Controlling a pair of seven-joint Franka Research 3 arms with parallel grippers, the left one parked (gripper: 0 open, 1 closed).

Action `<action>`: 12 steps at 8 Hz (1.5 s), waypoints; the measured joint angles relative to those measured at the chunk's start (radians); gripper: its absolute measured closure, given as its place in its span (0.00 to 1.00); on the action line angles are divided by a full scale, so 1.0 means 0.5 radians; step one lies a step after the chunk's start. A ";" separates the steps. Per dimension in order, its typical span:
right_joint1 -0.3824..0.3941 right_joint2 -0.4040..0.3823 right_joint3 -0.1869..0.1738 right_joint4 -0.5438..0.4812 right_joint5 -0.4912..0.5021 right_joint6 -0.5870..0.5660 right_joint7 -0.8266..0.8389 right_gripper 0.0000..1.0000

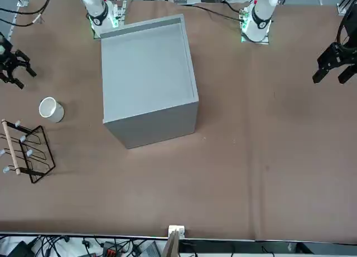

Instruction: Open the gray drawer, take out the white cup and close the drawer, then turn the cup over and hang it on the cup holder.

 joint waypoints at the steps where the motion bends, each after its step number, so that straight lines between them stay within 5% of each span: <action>1: -0.025 0.061 0.000 -0.005 0.126 -0.060 -0.127 0.00; 4: -0.036 0.270 0.009 -0.010 0.489 -0.176 -0.509 0.00; 12: 0.054 0.441 0.057 -0.005 0.851 -0.221 -0.871 0.00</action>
